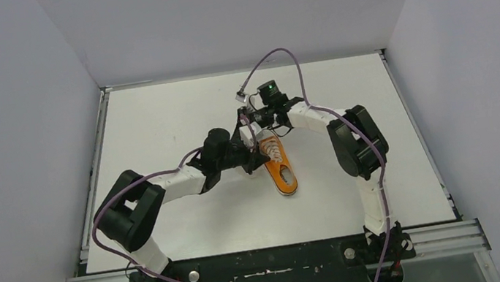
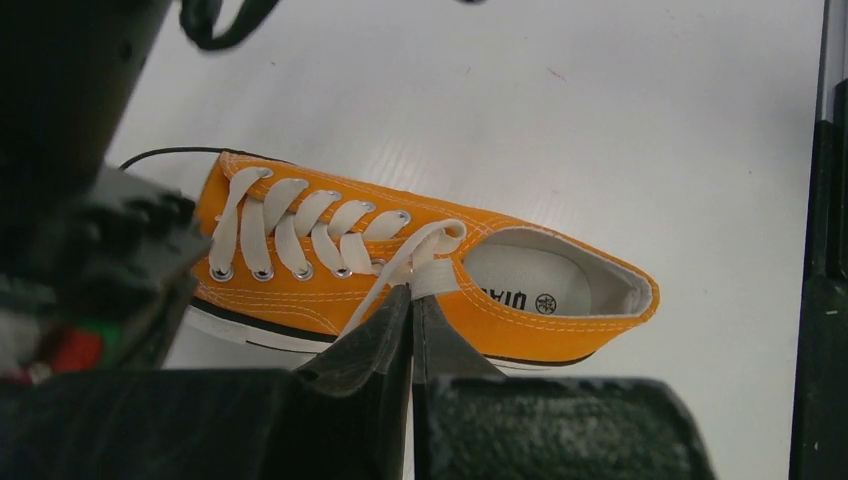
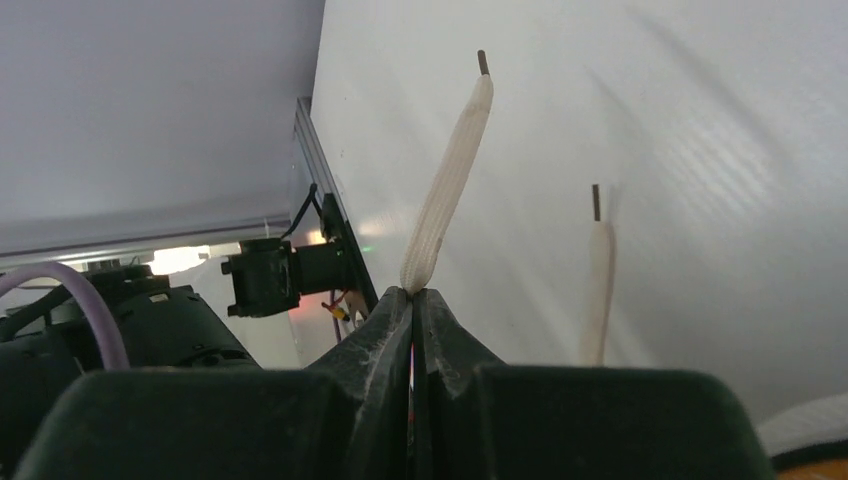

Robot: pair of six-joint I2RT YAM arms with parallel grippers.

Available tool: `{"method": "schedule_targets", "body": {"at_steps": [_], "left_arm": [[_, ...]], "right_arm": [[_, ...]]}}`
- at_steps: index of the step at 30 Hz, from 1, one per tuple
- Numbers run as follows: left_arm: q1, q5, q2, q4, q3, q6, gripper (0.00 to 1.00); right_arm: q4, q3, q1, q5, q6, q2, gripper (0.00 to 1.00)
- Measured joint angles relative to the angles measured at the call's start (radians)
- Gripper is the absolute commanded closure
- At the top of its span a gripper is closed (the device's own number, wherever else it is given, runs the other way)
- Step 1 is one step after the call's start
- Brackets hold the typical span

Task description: Tie the shoes

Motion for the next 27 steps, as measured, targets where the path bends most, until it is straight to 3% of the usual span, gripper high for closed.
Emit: {"method": "schedule_targets", "body": {"at_steps": [11, 13, 17, 20, 27], "left_arm": [[-0.004, 0.106, 0.004, 0.089, -0.028, 0.086, 1.00], [-0.004, 0.116, 0.010, 0.114, -0.030, 0.085, 1.00], [-0.009, 0.158, 0.037, 0.149, -0.036, 0.067, 1.00], [-0.005, 0.164, 0.044, 0.177, -0.038, 0.051, 1.00], [0.002, 0.161, 0.062, 0.196, -0.034, -0.044, 1.00]], "right_arm": [[-0.419, 0.090, 0.073, -0.020, -0.278, 0.079, 0.95], [-0.480, 0.110, 0.074, -0.021, -0.318, 0.097, 0.84], [-0.570, 0.129, 0.071, 0.011, -0.375, 0.129, 0.46], [-0.589, 0.129, 0.041, 0.052, -0.353, 0.130, 0.38], [-0.623, 0.183, -0.049, 0.063, -0.269, 0.063, 0.35]]}}
